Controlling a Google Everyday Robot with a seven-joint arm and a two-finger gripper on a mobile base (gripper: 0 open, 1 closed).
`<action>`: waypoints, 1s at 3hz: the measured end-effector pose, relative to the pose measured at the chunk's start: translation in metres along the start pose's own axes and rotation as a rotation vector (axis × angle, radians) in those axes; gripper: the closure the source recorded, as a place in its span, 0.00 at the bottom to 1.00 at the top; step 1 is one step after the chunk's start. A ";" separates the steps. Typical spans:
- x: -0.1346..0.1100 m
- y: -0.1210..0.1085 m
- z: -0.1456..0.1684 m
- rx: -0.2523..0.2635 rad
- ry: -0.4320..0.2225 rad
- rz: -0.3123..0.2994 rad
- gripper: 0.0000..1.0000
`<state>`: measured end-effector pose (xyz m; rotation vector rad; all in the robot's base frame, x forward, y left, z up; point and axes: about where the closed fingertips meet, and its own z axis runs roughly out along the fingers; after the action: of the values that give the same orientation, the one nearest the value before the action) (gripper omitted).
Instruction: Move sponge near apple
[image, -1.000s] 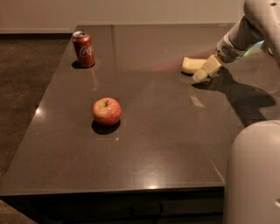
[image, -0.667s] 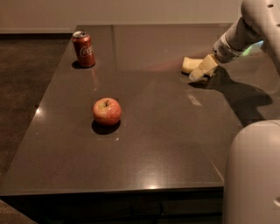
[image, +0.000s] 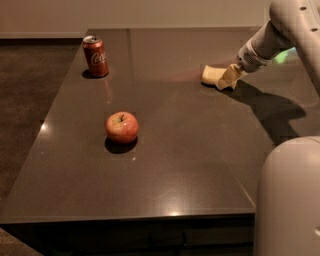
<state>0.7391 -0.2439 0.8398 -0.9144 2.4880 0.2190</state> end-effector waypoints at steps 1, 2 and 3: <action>-0.003 0.012 -0.003 -0.023 -0.009 -0.033 0.63; -0.007 0.036 -0.017 -0.057 -0.025 -0.095 0.86; -0.007 0.070 -0.034 -0.096 -0.038 -0.178 1.00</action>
Offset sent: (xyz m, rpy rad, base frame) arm -0.0637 0.0496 0.0440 0.0302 -0.0458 0.2172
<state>0.6857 -0.1970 0.8717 -1.1530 2.3624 0.2948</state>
